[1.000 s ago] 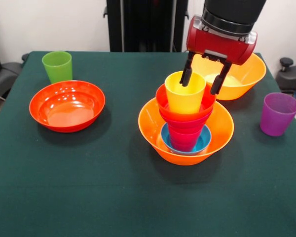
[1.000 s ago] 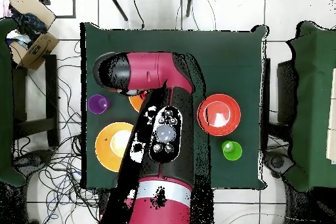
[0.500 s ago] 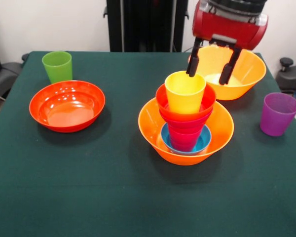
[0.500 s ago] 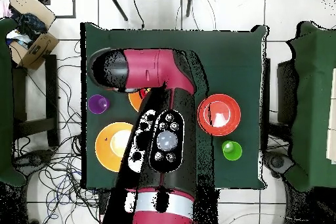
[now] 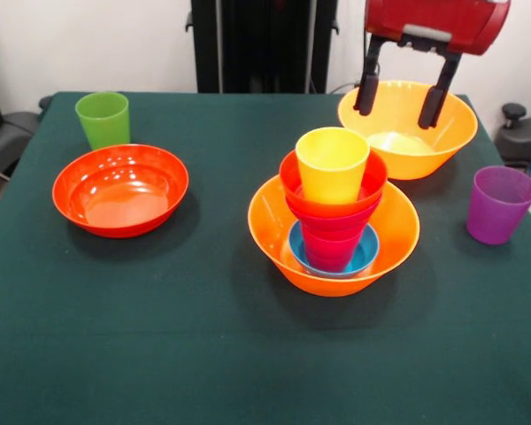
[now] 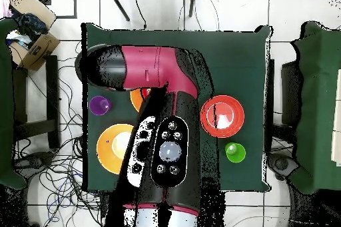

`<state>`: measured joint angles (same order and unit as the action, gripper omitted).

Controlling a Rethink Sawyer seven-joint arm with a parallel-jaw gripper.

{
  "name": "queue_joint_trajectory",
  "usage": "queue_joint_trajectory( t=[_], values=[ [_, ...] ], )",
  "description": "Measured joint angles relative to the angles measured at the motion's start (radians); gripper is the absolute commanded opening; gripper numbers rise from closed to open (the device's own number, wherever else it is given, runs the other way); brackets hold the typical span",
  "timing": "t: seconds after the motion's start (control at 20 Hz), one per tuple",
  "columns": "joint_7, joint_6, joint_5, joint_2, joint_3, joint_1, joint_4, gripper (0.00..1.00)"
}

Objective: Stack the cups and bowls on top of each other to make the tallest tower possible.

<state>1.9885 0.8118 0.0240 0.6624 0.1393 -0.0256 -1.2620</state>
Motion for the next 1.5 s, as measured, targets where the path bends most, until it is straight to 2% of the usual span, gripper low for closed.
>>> queue_joint_trajectory(
  t=[0.4,0.6,0.9,1.25,1.5],
  values=[
    [0.0,0.0,-0.004,0.08,-0.025,0.023,-0.061,1.0],
    [0.0,0.0,-0.003,0.133,-0.043,0.057,-0.115,1.0],
    [0.0,0.0,-0.002,0.219,-0.092,0.184,-0.201,1.0],
    [-0.014,0.0,0.009,0.27,-0.132,0.3,-0.227,1.0],
    [-0.054,0.0,0.04,0.289,-0.17,0.379,-0.227,1.0]
  ],
)
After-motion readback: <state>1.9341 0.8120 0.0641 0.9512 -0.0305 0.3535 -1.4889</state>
